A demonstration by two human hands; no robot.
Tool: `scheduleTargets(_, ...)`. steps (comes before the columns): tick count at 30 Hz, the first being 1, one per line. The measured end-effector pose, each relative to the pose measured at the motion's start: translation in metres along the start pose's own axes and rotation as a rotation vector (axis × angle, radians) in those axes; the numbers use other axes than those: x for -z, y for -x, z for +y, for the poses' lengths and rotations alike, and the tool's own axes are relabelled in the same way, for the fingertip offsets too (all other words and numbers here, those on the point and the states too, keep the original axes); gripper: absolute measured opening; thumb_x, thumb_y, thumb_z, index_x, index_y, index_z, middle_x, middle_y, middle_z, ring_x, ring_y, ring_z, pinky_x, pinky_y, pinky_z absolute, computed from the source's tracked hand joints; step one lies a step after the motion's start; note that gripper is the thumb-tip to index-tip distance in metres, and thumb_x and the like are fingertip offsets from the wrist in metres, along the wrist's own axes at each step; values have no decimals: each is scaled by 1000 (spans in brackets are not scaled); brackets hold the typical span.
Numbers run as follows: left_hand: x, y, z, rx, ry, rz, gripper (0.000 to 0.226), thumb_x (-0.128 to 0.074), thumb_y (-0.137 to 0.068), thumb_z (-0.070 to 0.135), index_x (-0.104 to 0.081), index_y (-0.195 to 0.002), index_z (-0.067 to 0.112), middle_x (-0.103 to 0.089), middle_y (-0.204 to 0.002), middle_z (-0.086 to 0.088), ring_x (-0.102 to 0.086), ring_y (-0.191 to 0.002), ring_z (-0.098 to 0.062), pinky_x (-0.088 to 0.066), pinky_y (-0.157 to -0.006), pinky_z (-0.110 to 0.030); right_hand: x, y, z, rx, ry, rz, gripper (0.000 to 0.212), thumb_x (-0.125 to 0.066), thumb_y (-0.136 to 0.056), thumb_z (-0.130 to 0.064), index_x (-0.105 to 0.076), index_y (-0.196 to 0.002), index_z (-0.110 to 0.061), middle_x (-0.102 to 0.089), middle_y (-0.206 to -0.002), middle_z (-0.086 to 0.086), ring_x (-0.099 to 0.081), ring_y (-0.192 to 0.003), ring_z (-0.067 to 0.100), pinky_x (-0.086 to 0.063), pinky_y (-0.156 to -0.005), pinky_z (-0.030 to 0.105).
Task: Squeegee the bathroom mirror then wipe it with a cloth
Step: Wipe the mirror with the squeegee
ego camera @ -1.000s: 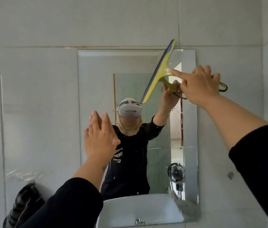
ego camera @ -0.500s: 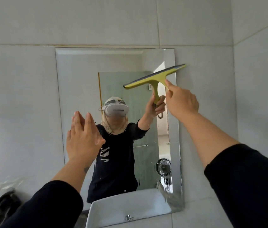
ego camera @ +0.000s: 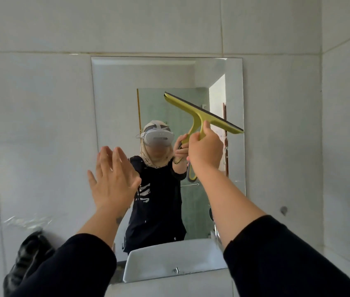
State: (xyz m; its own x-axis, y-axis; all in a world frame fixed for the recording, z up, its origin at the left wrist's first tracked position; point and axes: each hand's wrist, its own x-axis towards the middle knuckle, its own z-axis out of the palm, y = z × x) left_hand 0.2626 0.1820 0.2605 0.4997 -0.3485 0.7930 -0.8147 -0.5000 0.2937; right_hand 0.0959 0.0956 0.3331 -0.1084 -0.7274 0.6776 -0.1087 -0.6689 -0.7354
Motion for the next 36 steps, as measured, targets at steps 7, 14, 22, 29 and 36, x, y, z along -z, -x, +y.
scheduleTargets(7,-11,37,-17,10,-12,-98,95,-51,-87,56,9,-151,17,17,-158,-7,3,-147,-24,-7,-118,-49,-48,35,-14,44,-34,-50,48,-38,-99,-17,-35,-147,-18,-69,-89,7,-69,-74,26,-58,-65,46)
scheduleTargets(14,-22,43,-16,26,-29,-157,97,-49,-90,53,16,-149,14,25,-156,-8,7,-147,-22,-4,-118,-45,-84,61,-31,147,92,-116,49,-38,-96,-23,-35,-145,-25,-68,-99,14,-63,-92,32,-55,-74,43)
scheduleTargets(22,-18,43,-18,20,-29,-188,95,-48,-90,53,17,-149,15,27,-156,-6,10,-147,-20,-3,-118,-46,-81,63,-28,387,309,-268,48,-36,-100,-18,-30,-148,-26,-67,-85,12,-61,-78,28,-44,-62,31)
scheduleTargets(29,-18,42,-17,22,-21,-183,98,-52,-89,53,16,-149,15,26,-156,-5,9,-147,-21,-7,-119,-49,-37,35,-18,638,670,-365,51,-35,-101,-16,-28,-148,-34,-51,-72,6,-53,-66,26,-44,-58,35)
scheduleTargets(36,-16,43,-11,46,-22,-164,96,-52,-89,54,12,-150,16,22,-157,-7,6,-147,-24,-7,-117,-52,-10,22,-10,700,847,-347,55,-32,-101,-12,-25,-147,-42,-48,-73,7,-46,-65,26,-35,-55,33)
